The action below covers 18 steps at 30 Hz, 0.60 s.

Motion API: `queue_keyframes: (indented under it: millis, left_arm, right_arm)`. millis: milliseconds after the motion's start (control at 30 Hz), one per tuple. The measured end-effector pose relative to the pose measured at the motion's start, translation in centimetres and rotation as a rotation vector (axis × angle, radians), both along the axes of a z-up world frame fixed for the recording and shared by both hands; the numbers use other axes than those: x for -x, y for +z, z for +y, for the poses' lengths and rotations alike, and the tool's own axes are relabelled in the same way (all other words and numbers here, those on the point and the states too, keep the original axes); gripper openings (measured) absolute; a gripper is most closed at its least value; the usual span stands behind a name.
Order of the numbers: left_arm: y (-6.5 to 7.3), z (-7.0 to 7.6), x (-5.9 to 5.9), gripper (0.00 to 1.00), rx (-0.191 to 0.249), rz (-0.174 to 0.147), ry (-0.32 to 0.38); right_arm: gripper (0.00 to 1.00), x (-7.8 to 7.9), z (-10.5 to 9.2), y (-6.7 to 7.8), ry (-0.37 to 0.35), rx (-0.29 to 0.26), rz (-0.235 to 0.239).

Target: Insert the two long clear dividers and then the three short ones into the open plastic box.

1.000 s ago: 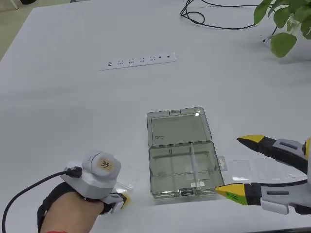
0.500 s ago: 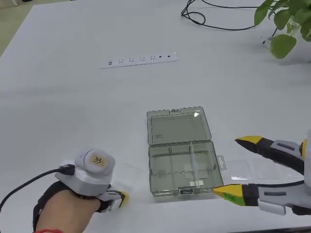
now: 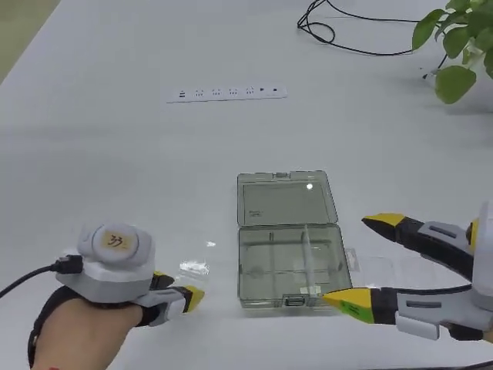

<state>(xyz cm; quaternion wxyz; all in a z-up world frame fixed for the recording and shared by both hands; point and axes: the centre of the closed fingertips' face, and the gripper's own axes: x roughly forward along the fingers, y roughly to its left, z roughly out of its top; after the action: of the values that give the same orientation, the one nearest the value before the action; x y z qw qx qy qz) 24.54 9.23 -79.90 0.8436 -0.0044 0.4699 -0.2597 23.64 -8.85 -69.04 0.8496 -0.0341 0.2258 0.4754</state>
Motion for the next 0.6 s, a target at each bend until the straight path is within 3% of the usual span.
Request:
queue_keyframes:
  millis: [33, 233, 367, 467, 600]
  left_arm:
    - [0.8, -0.5, -0.2, 0.30, 0.038, -0.018, 0.013]
    - [4.1, -2.1, -0.8, 0.30, 0.161, -0.082, 0.049]
    - [6.5, -3.7, -1.0, 0.30, 0.260, -0.124, 0.061]
    - [7.9, -4.6, -0.9, 0.30, 0.302, -0.148, 0.058]
    - [9.6, -5.9, -0.9, 0.30, 0.366, -0.176, 0.056]
  right_arm:
    - [0.74, 0.0, 0.2, 0.1, 0.000, -0.004, 0.004]
    - [0.68, -0.5, 2.0, 1.7, -0.032, -0.053, 0.036]
    - [0.61, -0.9, 3.5, 3.3, -0.057, -0.116, 0.057]
    - [0.56, -1.2, 4.3, 4.1, -0.076, -0.143, 0.060]
    - [0.46, -1.6, 5.2, 4.5, -0.116, -0.168, 0.101]
